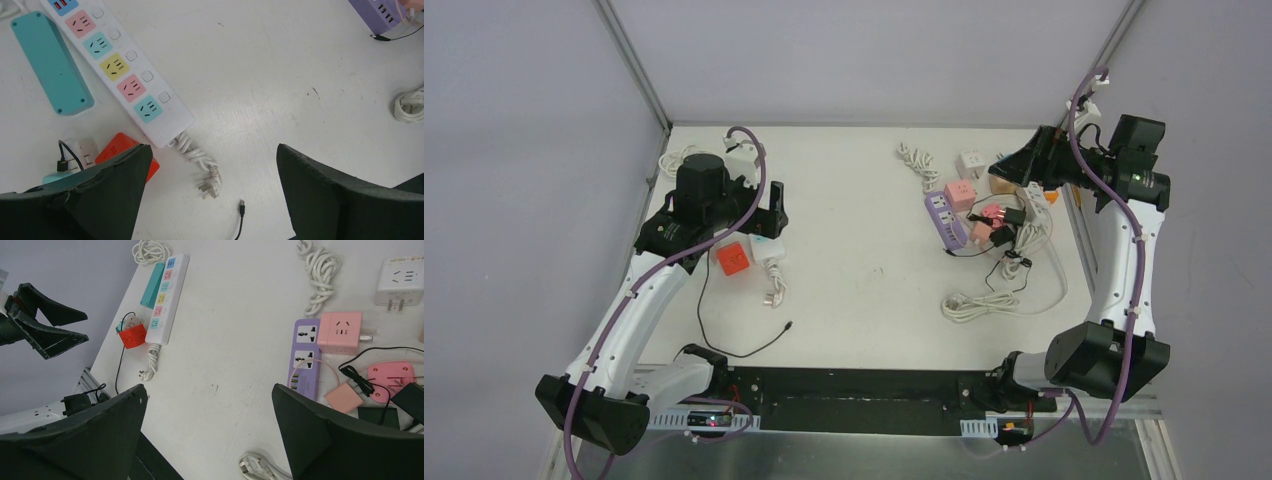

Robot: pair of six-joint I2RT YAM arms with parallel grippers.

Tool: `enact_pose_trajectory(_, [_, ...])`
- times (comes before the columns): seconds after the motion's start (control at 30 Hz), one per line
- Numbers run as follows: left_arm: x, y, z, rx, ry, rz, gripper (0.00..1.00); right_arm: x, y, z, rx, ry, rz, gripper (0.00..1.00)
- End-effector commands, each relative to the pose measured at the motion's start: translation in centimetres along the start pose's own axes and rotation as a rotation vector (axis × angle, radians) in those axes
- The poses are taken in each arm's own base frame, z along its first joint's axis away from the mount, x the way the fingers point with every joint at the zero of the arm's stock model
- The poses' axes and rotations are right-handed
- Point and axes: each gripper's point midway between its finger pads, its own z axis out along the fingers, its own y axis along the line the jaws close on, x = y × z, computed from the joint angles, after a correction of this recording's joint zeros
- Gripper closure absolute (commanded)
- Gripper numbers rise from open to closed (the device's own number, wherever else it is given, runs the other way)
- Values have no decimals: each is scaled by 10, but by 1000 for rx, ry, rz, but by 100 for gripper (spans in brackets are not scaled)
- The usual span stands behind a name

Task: Pull the plug off the socket
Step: Reset both arms

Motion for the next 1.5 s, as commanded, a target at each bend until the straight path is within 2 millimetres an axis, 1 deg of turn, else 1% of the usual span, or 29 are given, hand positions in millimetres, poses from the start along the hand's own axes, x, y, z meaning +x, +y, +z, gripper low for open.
enact_pose_trajectory(0.0, [-7, 2, 1, 2, -34, 23, 1, -10, 3, -4, -10, -37, -27, 0])
enact_pose_trajectory(0.67, [-7, 0, 0, 18, -36, 22, 1, -13, 3, -9, -3, -52, -26, 0])
enact_pose_trajectory(1.47, [-5, 0, 1, 26, -31, 20, 1, -13, 2, -11, 1, -56, -25, 0])
